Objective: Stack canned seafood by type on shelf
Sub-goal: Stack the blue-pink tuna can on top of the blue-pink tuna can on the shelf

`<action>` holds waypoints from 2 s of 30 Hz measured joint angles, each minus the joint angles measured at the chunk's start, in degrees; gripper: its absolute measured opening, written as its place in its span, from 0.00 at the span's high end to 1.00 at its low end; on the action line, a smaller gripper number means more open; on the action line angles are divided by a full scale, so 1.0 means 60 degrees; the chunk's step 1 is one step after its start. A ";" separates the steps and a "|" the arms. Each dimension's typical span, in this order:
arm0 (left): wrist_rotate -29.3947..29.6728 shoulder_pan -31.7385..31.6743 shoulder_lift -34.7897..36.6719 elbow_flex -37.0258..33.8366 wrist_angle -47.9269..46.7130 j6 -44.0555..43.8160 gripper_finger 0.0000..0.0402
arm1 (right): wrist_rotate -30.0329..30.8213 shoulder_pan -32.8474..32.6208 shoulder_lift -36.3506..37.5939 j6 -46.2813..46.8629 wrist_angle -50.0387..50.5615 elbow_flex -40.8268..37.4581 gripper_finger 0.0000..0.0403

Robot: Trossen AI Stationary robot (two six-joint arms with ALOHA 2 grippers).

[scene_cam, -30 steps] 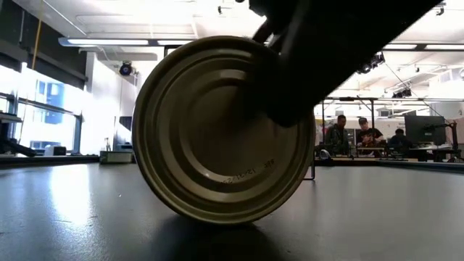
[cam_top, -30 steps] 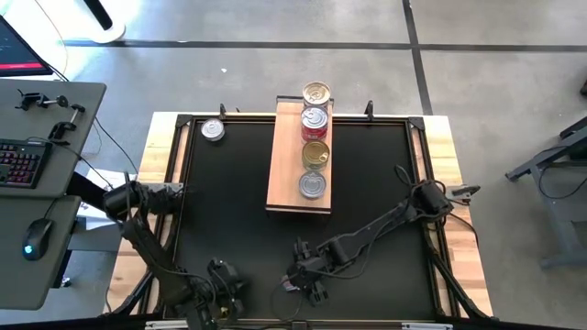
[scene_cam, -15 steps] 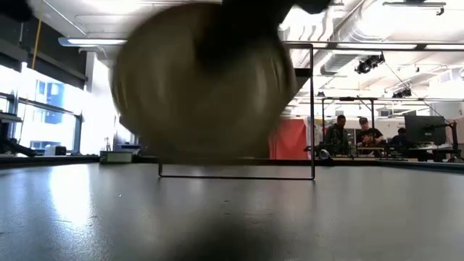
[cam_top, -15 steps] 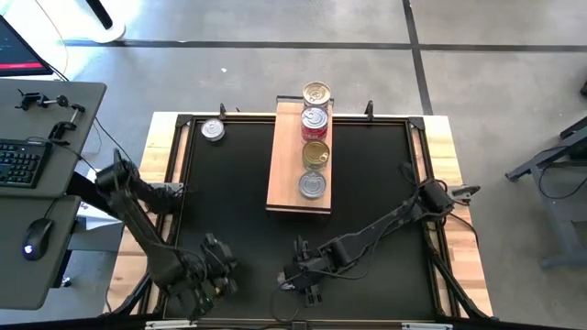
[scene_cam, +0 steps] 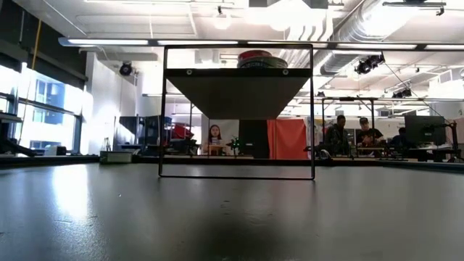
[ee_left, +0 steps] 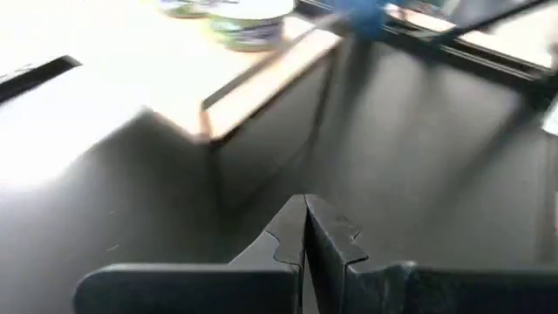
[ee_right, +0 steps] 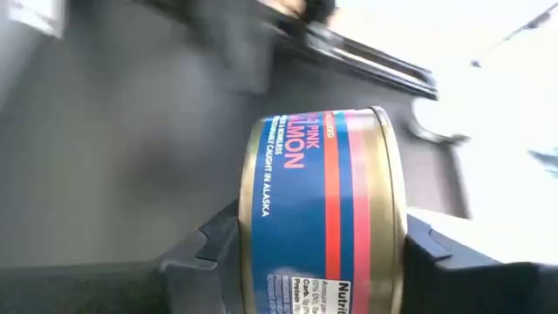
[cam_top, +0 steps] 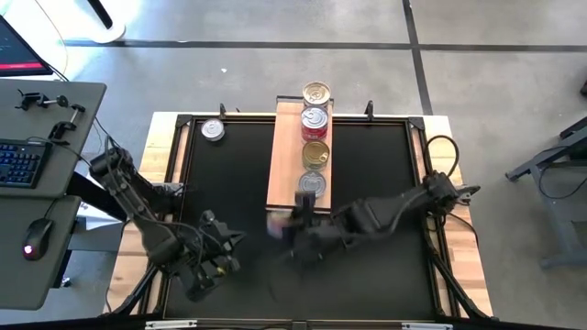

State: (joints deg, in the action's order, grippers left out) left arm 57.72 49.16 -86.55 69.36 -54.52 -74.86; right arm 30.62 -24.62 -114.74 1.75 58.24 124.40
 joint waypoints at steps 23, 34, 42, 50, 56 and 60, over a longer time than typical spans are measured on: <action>-0.9286 -0.4798 -0.0200 -0.3823 1.4502 0.7305 1.00 | 0.1634 0.6662 0.1752 -0.5409 0.3303 0.1325 0.59; -0.7204 -0.5556 0.1503 -0.6536 1.9814 0.5751 1.00 | -0.1636 0.8876 0.1741 -0.8184 0.0359 0.1314 0.59; -0.7574 -0.5462 0.3509 -0.6535 1.7823 0.6466 1.00 | -0.2200 0.8713 0.1675 -0.7941 0.0405 0.1314 0.59; -0.8154 -0.5842 0.5077 -0.6535 1.4934 0.6835 1.00 | -0.1511 0.8498 0.1675 -0.7782 0.0333 0.1314 0.59; -0.8298 -0.5879 0.5355 -0.6535 1.4403 0.7269 1.00 | -0.0835 0.8409 0.1639 -0.7504 0.0341 0.1314 0.59; -0.8300 -0.5883 0.5358 -0.6535 1.4063 0.7350 1.00 | -0.0648 0.8393 0.1632 -0.7506 0.0361 0.1314 0.59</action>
State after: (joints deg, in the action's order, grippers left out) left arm 7.92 13.86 -54.39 30.15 29.85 -30.76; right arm 26.73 25.74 -104.95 -43.29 60.40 132.29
